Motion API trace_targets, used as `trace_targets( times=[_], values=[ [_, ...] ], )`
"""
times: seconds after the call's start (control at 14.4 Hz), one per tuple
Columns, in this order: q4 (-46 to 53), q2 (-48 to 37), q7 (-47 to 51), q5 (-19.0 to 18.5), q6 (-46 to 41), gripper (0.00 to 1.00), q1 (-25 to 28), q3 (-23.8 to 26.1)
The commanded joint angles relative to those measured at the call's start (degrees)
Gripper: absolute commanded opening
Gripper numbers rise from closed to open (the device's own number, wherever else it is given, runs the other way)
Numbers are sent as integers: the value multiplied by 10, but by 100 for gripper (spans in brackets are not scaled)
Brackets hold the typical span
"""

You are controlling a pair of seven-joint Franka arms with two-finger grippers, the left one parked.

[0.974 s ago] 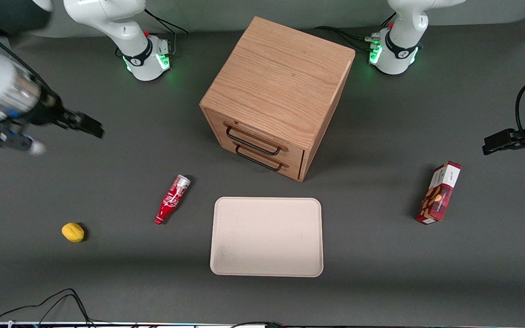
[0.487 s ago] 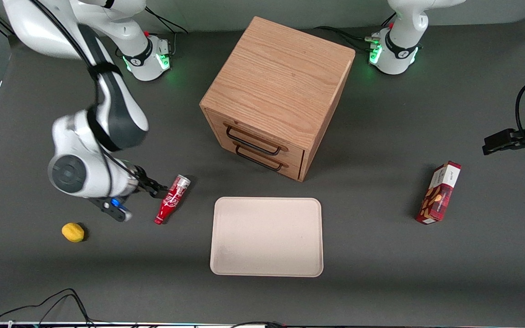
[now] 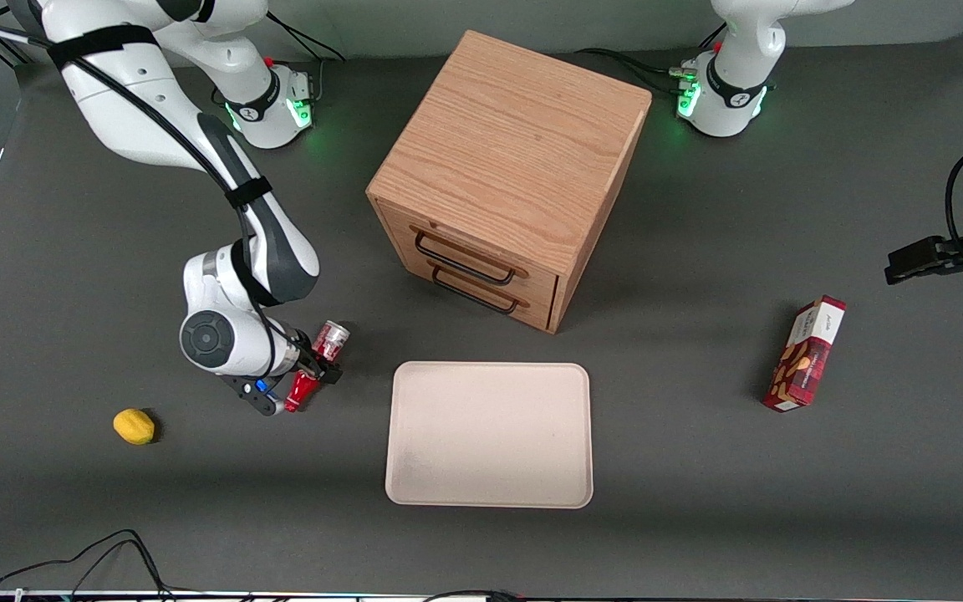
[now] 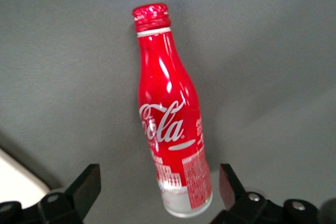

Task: Place coke bottle on tray
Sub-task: 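Close the right gripper around the red Coca-Cola bottle, then lift the bottle upright off the table with the right gripper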

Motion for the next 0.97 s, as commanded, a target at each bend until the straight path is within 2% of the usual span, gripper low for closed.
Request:
trace_targets(
  times=[0.0,0.21,0.28,0.35,0.77,0.9],
  values=[
    [-34,4,12,4,52,100,0,1],
    [-71,9,11,3,111,100,0,1],
    [-76,11,8,-3,121,92,0,1],
    [-72,13,7,-18,119,1,-1,1],
    [-66,9,2,-22,116,0,3,1],
    [-50,-5,2,-22,76,0,3,3]
  ],
)
